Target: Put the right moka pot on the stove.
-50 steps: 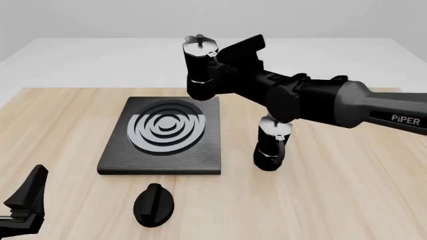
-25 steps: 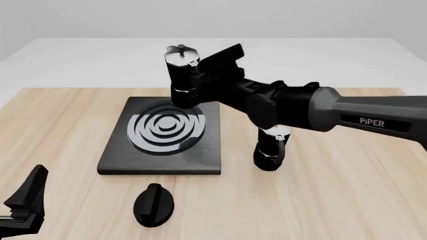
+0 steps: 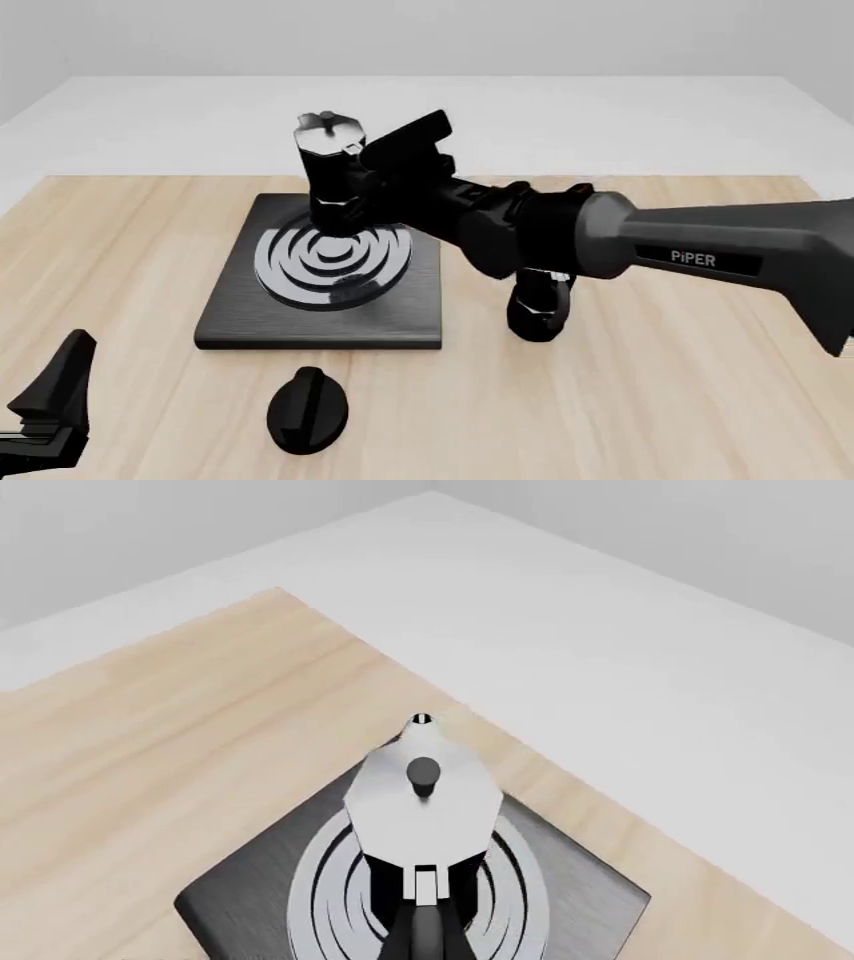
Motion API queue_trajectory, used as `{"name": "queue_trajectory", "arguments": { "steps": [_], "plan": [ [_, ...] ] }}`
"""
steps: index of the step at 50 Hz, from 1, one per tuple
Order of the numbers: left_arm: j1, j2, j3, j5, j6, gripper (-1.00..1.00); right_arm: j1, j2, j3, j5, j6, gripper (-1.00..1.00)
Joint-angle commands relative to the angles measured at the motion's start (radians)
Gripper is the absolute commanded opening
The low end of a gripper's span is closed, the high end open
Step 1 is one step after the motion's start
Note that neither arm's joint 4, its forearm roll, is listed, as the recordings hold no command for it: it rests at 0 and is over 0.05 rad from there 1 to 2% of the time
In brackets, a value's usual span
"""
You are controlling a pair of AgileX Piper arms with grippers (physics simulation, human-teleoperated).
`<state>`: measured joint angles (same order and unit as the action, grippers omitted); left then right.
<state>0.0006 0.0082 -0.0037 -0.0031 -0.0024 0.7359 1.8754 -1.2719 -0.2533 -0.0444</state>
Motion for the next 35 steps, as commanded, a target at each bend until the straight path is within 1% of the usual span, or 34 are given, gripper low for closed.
{"name": "queue_trajectory", "arguments": {
  "steps": [1, 9, 20, 35],
  "plan": [
    [0.000, 0.000, 0.000, 0.000, 0.000, 1.00, 0.021, 0.031, -0.041, -0.035, 0.004, -1.00],
    [0.000, 0.000, 0.000, 0.000, 0.000, 1.00, 0.025, 0.066, -0.072, -0.042, 0.006, -1.00],
    [0.000, 0.000, 0.000, 0.000, 0.000, 1.00, 0.033, 0.112, -0.089, -0.077, 0.017, -1.00],
    [0.000, 0.000, 0.000, 0.000, 0.000, 1.00, 0.014, 0.187, -0.141, -0.099, 0.031, -1.00]
  ]
}}
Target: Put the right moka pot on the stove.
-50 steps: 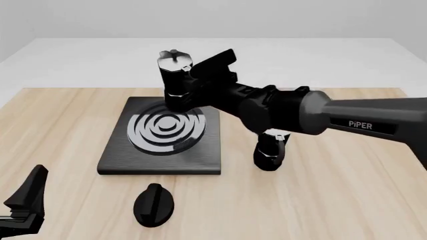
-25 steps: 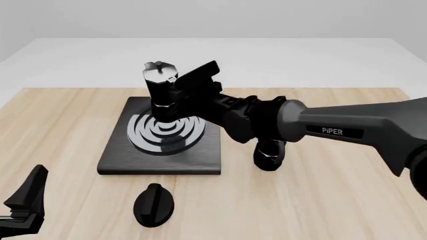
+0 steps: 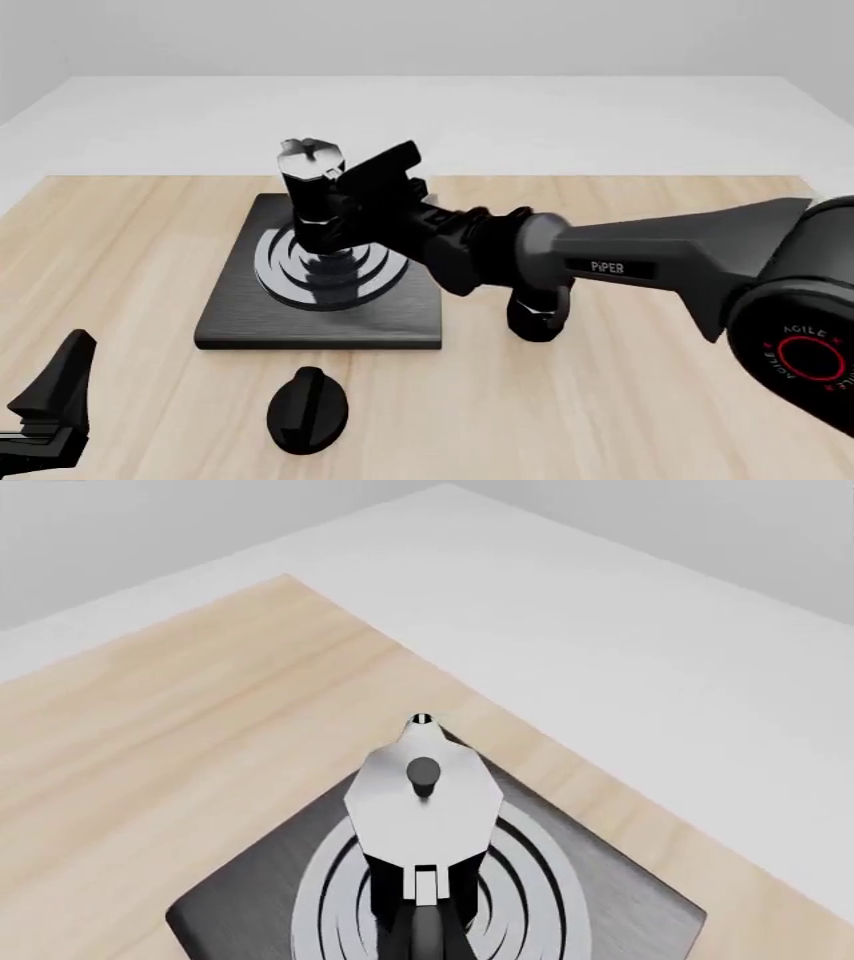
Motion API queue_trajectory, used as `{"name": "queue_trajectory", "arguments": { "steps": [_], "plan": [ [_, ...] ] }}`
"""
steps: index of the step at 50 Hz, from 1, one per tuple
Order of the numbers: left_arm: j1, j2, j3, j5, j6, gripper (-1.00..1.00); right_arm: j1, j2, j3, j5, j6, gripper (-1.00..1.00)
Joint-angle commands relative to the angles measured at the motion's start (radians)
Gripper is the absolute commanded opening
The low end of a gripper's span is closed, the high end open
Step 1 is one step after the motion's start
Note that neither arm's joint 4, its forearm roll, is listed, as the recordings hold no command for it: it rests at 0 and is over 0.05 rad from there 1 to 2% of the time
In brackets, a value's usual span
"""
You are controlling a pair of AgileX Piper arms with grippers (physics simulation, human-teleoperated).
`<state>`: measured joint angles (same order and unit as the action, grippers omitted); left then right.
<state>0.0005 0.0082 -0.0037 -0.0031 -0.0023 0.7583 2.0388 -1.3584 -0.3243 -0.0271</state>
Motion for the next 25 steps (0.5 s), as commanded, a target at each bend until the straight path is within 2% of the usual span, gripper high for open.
{"name": "queue_trajectory", "arguments": {
  "steps": [1, 25],
  "plan": [
    [0.000, 0.000, 0.000, 0.000, 0.000, 1.00, -0.011, 0.030, -0.057, -0.032, 0.016, -1.00],
    [0.000, 0.000, 0.000, 0.000, 0.000, 1.00, -0.026, 0.089, -0.081, -0.042, 0.033, -1.00]
  ]
}}
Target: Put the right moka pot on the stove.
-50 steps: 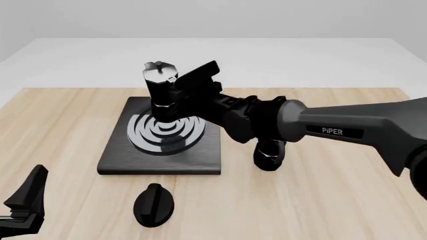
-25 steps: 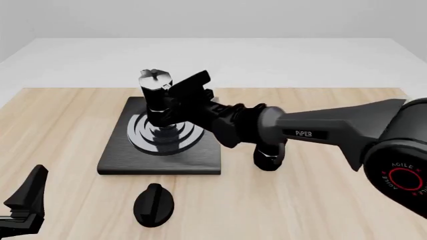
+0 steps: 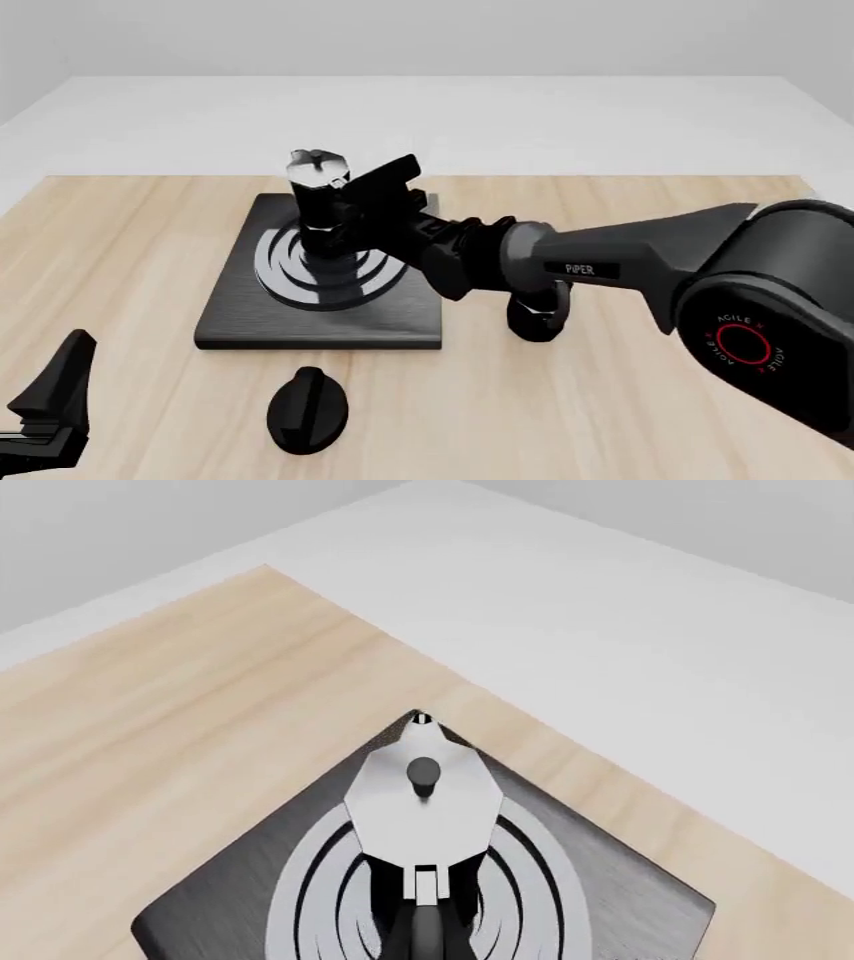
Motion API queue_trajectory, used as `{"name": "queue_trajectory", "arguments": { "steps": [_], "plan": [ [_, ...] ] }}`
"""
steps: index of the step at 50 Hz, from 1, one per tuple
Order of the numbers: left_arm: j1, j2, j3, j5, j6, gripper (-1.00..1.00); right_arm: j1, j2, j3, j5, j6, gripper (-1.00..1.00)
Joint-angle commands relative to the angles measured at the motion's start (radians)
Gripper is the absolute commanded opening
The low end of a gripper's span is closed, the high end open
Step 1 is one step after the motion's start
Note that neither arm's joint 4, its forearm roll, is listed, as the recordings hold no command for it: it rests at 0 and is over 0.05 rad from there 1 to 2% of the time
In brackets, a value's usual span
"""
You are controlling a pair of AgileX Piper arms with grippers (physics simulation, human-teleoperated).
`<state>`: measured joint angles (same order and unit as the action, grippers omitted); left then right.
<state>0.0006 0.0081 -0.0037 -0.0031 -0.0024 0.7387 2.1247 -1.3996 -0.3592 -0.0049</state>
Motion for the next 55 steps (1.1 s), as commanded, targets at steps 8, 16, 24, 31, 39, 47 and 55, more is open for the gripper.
{"name": "queue_trajectory", "arguments": {
  "steps": [8, 16, 24, 31, 39, 47, 55],
  "plan": [
    [0.000, 0.000, 0.000, 0.000, 0.000, 1.00, -0.014, 0.019, -0.058, 0.008, 0.010, -1.00],
    [0.000, 0.000, 0.000, 0.000, 0.000, 1.00, -0.020, 0.021, -0.058, 0.009, 0.012, -1.00],
    [0.000, 0.000, 0.000, 0.000, 0.000, 1.00, -0.032, 0.030, -0.083, 0.038, 0.020, 1.00],
    [0.000, 0.000, 0.000, 0.000, 0.000, 1.00, -0.043, -0.001, -0.056, 0.047, 0.017, 1.00],
    [0.000, 0.000, 0.000, 0.000, 0.000, 1.00, -0.056, -0.040, -0.032, 0.063, 0.000, 1.00],
    [0.000, 0.000, 0.000, 0.000, 0.000, 1.00, -0.048, -0.089, 0.014, 0.066, 0.002, 1.00],
    [0.000, 0.000, 0.000, 0.000, 0.000, 1.00, -0.034, -0.143, 0.068, 0.068, 0.011, 1.00]
  ]
}}
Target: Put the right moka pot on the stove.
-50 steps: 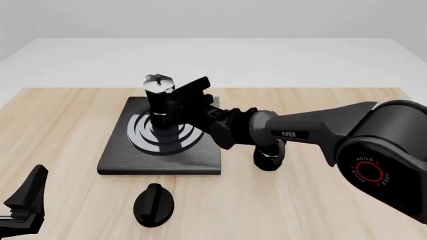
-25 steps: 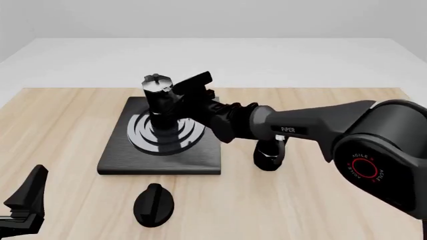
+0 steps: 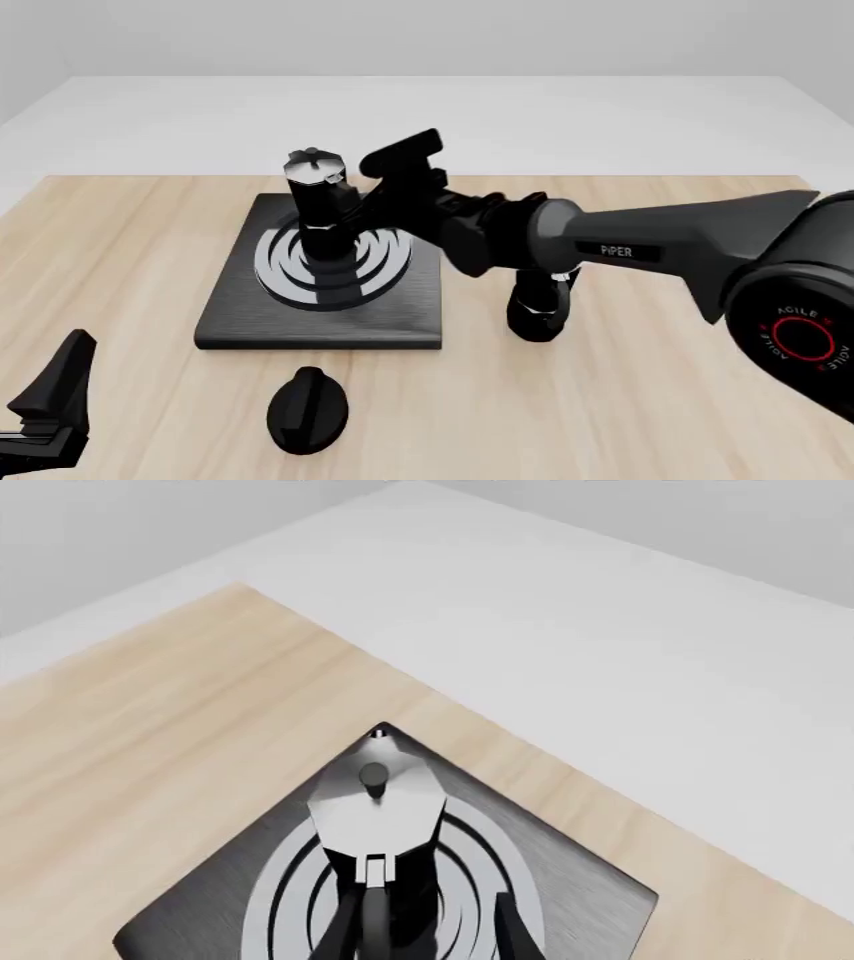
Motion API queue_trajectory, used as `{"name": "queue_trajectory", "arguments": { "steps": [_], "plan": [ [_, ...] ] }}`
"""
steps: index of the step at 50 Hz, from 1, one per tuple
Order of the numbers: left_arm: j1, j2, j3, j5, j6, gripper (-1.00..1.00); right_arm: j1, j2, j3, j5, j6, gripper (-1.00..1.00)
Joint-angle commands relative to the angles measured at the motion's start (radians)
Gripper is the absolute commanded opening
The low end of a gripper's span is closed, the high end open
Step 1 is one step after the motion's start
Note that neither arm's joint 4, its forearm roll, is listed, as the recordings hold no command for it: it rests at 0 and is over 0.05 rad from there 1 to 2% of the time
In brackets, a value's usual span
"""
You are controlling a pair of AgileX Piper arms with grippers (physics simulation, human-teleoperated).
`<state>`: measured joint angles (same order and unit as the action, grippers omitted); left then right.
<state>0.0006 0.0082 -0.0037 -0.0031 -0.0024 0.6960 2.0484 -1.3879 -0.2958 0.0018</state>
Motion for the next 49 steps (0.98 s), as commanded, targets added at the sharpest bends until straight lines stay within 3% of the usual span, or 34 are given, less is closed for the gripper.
{"name": "queue_trajectory", "arguments": {
  "steps": [1, 49],
  "plan": [
    [0.000, 0.000, 0.000, 0.000, 0.000, 1.00, 0.008, -0.067, 0.057, 0.005, 0.004, 1.00],
    [0.000, 0.000, 0.000, 0.000, 0.000, 1.00, 0.063, -0.688, 0.549, -0.012, 0.028, 1.00]
  ]
}}
